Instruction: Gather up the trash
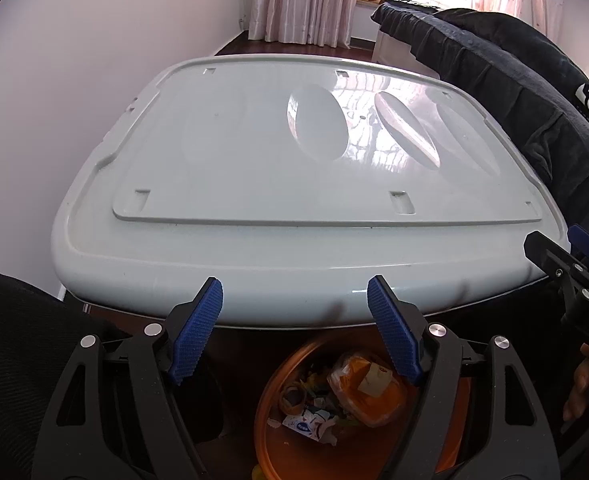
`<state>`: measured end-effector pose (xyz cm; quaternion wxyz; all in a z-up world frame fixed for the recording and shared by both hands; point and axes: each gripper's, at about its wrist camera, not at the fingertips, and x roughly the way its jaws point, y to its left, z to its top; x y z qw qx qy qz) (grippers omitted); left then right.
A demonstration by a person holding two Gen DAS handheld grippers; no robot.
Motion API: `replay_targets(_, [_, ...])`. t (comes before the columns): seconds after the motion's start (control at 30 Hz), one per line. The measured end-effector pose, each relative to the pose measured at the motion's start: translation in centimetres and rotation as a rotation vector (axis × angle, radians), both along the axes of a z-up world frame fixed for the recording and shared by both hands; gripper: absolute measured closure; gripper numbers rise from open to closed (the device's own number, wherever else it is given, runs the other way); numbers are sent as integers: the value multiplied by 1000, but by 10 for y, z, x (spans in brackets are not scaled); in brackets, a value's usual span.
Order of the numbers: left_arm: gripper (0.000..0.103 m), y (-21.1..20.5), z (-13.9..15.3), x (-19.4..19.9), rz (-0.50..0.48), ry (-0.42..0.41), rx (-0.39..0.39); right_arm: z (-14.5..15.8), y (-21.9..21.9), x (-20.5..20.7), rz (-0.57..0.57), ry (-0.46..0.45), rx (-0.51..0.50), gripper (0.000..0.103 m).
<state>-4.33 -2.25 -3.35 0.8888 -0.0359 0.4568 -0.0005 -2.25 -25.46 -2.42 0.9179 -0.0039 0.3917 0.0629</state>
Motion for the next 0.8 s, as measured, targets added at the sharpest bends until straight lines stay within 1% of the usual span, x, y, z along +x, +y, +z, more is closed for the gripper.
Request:
replay_targets(0.37, [30, 2, -1, -1, 18, -1, 1, 0, -1, 0, 2, 6, -9, 5])
replay_targets(0.4, [28, 3, -1, -1, 21, -4, 1, 0, -1, 0, 2, 6, -9, 5])
replay_targets(0.43, [21, 3, 0, -1, 27, -6, 3, 0, -1, 0, 2, 6, -9, 5])
replay_targets(0.47, [10, 4, 1, -2, 35, -12, 5, -1, -1, 0, 3, 7, -10, 5])
replay_targets(0.57, [10, 7, 4, -5, 58, -40, 15, -1, -1, 0, 3, 10, -14, 5])
replay_targets(0.73, [10, 11, 2, -4, 66, -27, -9, -3, 0, 1, 5, 17, -16, 5])
replay_targets(0.8, [10, 12, 3, -5, 61, -35, -25, -4, 0, 1, 6, 16, -19, 5])
